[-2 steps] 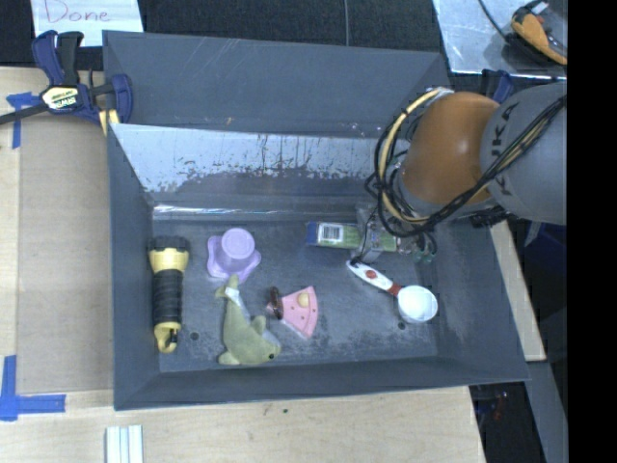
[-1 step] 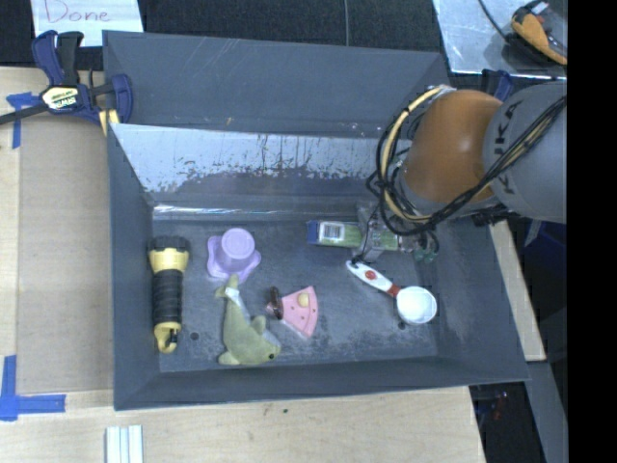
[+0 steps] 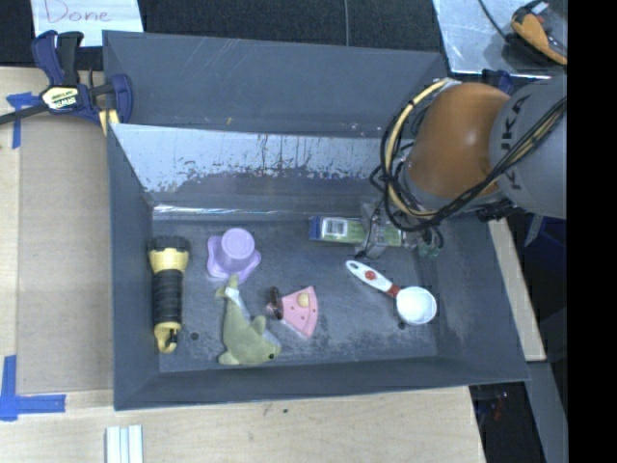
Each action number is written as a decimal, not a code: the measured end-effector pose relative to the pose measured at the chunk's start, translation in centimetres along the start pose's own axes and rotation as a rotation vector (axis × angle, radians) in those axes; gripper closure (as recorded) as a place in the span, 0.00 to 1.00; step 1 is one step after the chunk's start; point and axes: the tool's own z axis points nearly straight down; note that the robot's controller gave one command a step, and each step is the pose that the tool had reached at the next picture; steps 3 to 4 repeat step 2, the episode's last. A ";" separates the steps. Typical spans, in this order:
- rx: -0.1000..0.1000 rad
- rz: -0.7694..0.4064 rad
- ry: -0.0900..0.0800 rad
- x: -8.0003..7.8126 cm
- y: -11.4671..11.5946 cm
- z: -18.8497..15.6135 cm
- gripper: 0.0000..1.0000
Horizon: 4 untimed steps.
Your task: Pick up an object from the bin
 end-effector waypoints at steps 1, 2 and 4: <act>0.000 -0.001 -0.003 -0.2 0.0 -1.5 1.00; 0.000 -0.002 -0.002 -0.3 0.0 -3.7 1.00; 0.000 -0.002 -0.002 -0.3 0.0 -3.7 1.00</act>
Offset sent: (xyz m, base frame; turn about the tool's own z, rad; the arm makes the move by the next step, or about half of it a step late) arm 0.0004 -0.0001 0.0564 -0.0006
